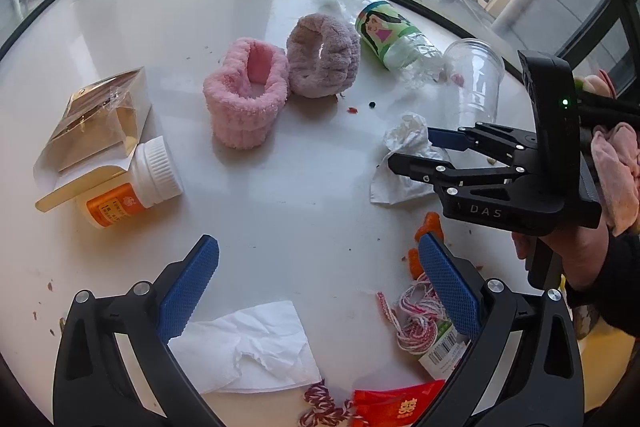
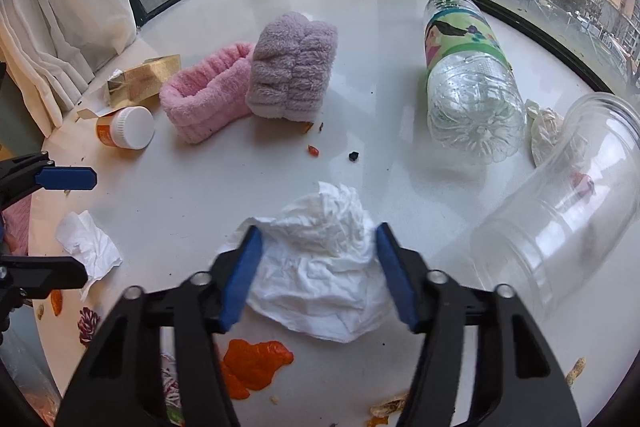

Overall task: Collect trash
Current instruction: 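Grasp a crumpled white tissue with the right gripper while the left gripper grasps another tissue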

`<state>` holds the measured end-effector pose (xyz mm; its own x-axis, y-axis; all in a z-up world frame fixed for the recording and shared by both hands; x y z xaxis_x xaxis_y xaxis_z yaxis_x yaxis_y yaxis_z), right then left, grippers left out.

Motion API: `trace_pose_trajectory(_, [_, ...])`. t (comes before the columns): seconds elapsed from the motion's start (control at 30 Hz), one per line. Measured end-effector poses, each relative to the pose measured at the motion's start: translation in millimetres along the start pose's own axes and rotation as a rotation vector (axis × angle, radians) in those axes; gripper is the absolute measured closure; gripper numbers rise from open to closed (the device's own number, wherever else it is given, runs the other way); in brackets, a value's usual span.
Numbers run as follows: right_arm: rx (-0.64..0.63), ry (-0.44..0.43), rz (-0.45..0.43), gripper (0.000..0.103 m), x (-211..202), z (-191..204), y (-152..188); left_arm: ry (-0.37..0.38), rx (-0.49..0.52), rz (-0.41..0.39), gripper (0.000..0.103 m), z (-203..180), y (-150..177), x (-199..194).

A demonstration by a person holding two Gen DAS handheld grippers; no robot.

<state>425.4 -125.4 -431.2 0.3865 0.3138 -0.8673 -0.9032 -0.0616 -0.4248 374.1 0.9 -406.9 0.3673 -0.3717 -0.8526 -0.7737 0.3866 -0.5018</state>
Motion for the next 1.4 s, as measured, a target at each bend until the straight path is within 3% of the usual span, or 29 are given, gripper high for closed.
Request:
trace_pose_trajectory(0.2, [-0.011, -0.003, 0.012, 0.081, 2, 0, 2, -0.005, -0.011, 0.0, 0.006, 4, 5, -2])
trace_pose_trajectory(0.73, [-0.025, -0.165, 0.02, 0.082, -24, 65, 4, -0.077, -0.038, 0.016, 0.006, 21, 40, -28])
trace_pose_trajectory(1.23, [-0.046, -0.203, 0.025, 0.082, -29, 98, 24, -0.095, -0.087, 0.045, 0.007, 33, 80, -14])
trace_pose_trajectory(1.27, [-0.044, -0.205, 0.024, 0.082, -29, 98, 25, -0.094, -0.087, 0.041, 0.008, 32, 80, -13])
trace_pose_trajectory(1.4, [-0.047, -0.205, 0.019, 0.082, -33, 98, 25, -0.117, -0.086, 0.037, 0.035, 34, 81, -13])
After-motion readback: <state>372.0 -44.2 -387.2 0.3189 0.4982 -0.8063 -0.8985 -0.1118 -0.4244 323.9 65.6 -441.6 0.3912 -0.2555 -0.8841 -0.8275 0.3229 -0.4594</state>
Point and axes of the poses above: each gripper's, at about its wrist camera, not at the fingertips, and x roughly the way its jaws point, z to its left, y to its underside, the point moved 9 cm from there along x, roughly the way its jaws point, and after that the axes turned 15 degrees about x, right-handed, at the moved point
